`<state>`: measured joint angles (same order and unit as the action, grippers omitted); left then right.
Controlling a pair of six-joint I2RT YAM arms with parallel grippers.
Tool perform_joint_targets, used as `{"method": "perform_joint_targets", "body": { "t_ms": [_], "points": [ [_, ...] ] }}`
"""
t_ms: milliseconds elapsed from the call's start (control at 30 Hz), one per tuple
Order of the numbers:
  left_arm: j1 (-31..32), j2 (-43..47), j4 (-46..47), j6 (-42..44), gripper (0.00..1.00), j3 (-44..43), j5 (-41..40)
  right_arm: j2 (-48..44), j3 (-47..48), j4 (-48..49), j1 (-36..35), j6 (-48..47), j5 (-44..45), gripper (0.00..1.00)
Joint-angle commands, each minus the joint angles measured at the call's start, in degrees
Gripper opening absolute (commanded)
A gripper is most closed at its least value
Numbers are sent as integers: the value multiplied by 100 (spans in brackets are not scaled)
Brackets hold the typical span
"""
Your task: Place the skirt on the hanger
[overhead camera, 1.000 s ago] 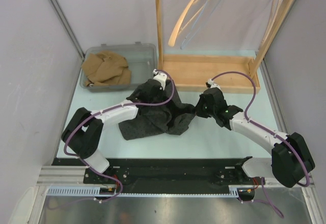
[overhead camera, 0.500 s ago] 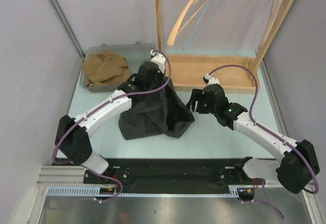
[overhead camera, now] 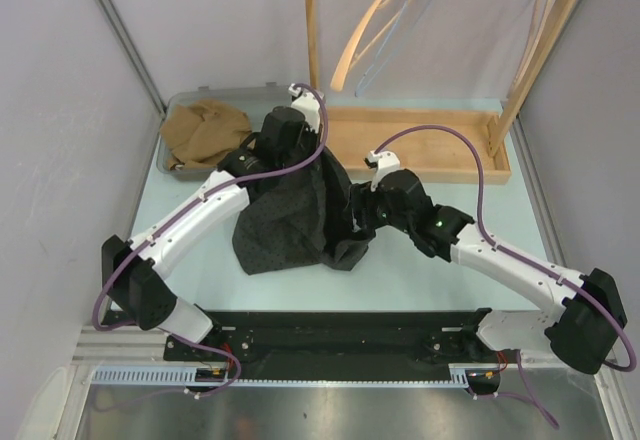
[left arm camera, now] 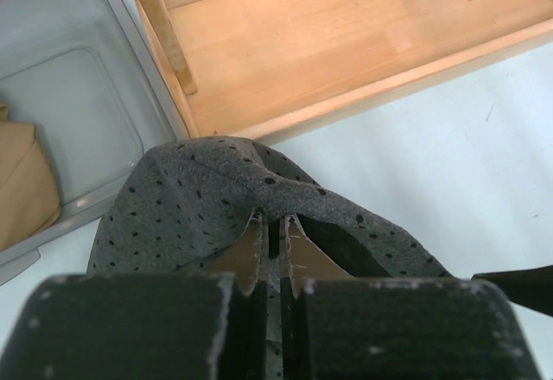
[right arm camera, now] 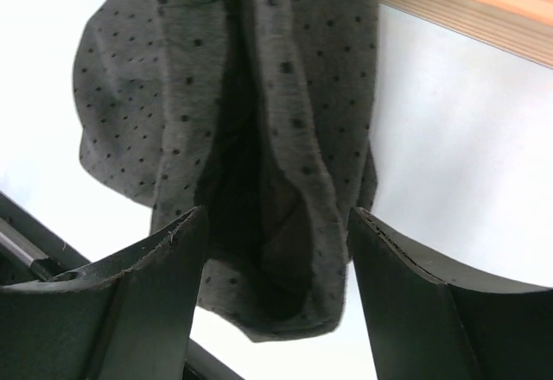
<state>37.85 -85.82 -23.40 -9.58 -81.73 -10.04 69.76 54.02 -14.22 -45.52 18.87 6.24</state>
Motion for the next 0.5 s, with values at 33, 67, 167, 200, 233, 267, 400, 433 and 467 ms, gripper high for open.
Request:
{"method": "perform_joint_targets", "body": {
  "t_ms": [33, 67, 167, 200, 233, 267, 400, 433, 467],
  "points": [
    [-23, 390, -33, -70, 0, -492, 20, -15, 223, 209, -133, -86, 281, 69],
    [-23, 408, -59, -52, 0, -562, 29, 20, 206, 183, -133, -68, 368, 69],
    [-23, 549, -156, -26, 0, -616, 20, 29, 144, 218, -150, 2, 692, 66],
    [-23, 601, -191, -26, 0, -624, 11, 29, 144, 244, -142, 11, 773, 66],
    [-23, 654, -209, -26, 0, -624, -6, 21, 144, 235, -116, -6, 800, 66],
    [-23, 750, -235, -26, 0, -659, -59, 20, 161, 244, -107, -15, 774, 67],
    [-23, 927, -358, -35, 0, -923, -199, 20, 258, 43, -141, -7, 502, 66],
    [-23, 944, -376, -35, 0, -993, -235, 12, 258, 7, -168, 37, 431, 66],
    [-23, 971, -411, -35, 0, -1159, -313, 3, 250, -54, -246, 124, 405, 66]
  ]
}}
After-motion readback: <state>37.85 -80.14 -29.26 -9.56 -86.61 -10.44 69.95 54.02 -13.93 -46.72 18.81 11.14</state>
